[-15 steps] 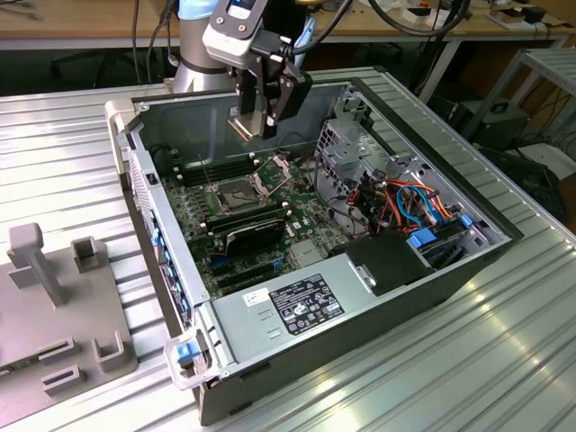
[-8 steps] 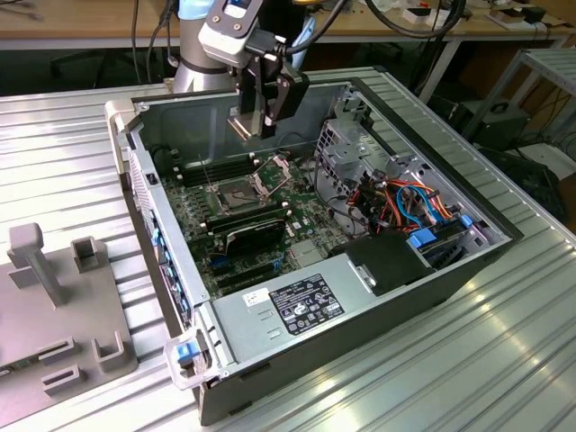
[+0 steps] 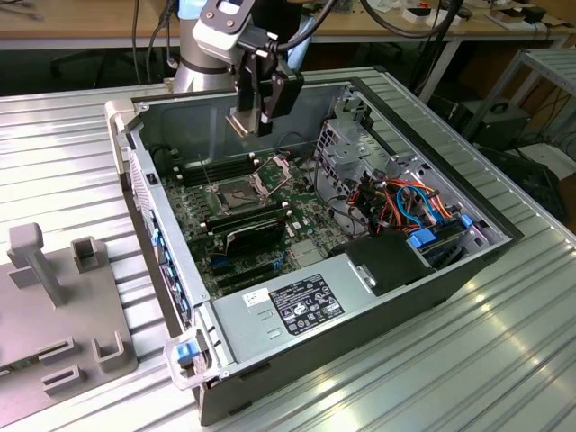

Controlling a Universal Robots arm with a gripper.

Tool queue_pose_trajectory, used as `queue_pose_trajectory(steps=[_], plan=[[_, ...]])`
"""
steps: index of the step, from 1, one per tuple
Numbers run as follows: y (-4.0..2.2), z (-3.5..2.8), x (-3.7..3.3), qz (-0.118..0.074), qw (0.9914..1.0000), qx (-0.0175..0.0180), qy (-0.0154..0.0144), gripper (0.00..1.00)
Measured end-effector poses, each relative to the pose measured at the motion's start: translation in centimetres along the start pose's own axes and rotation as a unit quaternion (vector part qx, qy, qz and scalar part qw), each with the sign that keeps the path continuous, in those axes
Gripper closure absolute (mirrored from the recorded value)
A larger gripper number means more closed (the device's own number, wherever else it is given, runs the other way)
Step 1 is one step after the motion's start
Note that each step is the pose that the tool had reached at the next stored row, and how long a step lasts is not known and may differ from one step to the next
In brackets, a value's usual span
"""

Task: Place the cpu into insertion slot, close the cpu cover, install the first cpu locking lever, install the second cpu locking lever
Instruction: 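Place the cpu into insertion slot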

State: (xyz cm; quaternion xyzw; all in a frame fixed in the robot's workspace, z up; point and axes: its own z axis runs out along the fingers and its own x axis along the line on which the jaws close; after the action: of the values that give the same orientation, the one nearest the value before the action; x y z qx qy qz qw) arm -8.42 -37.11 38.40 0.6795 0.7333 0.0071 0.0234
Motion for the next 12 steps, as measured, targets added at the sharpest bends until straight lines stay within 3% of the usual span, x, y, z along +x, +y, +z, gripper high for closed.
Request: queue_pose_trajectory(steps=[3,12], plan=[[0.02,0.03,0.02,0.03,0.99955,0.0007,-0.0013,0.45],[0.82,0.44,0.5,0.066,0.99781,0.0017,-0.0044,0.45]])
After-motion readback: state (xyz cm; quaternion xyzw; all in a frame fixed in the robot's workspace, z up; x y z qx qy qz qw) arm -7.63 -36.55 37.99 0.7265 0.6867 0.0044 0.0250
